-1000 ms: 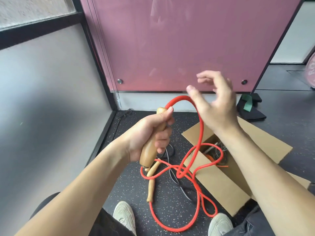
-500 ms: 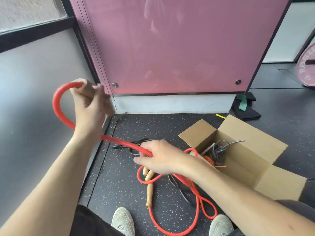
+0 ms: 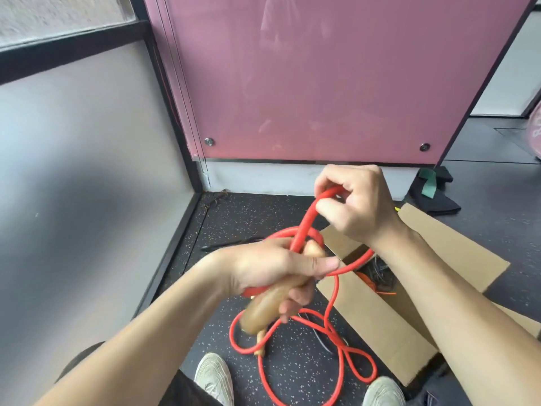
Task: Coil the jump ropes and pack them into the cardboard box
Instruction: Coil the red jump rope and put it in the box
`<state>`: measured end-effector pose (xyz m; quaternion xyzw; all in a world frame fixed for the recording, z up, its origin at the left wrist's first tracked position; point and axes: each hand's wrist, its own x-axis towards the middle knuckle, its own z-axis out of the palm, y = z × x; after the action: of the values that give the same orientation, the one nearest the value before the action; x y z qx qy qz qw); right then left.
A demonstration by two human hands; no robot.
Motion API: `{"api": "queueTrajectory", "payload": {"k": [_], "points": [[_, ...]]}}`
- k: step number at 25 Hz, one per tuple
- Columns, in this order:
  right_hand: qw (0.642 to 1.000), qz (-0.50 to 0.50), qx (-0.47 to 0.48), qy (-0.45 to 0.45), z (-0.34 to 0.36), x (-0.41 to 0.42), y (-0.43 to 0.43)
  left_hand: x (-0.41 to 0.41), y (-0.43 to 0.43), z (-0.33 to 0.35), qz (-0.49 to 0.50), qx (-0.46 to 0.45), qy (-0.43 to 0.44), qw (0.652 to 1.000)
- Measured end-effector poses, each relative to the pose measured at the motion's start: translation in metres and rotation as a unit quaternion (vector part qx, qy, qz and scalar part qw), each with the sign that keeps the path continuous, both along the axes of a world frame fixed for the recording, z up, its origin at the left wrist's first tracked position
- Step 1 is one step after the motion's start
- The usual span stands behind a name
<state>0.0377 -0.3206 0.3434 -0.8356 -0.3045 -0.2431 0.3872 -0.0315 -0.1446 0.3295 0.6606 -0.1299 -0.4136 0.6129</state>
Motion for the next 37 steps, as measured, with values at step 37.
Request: {"api": "queueTrajectory", "payload": {"k": [37], "points": [[0.96,-0.095,0.22,0.147,-0.07,-0.018,0.071,-0.01,0.0,0.027,0.117,-0.251,0.142,0.95]]}}
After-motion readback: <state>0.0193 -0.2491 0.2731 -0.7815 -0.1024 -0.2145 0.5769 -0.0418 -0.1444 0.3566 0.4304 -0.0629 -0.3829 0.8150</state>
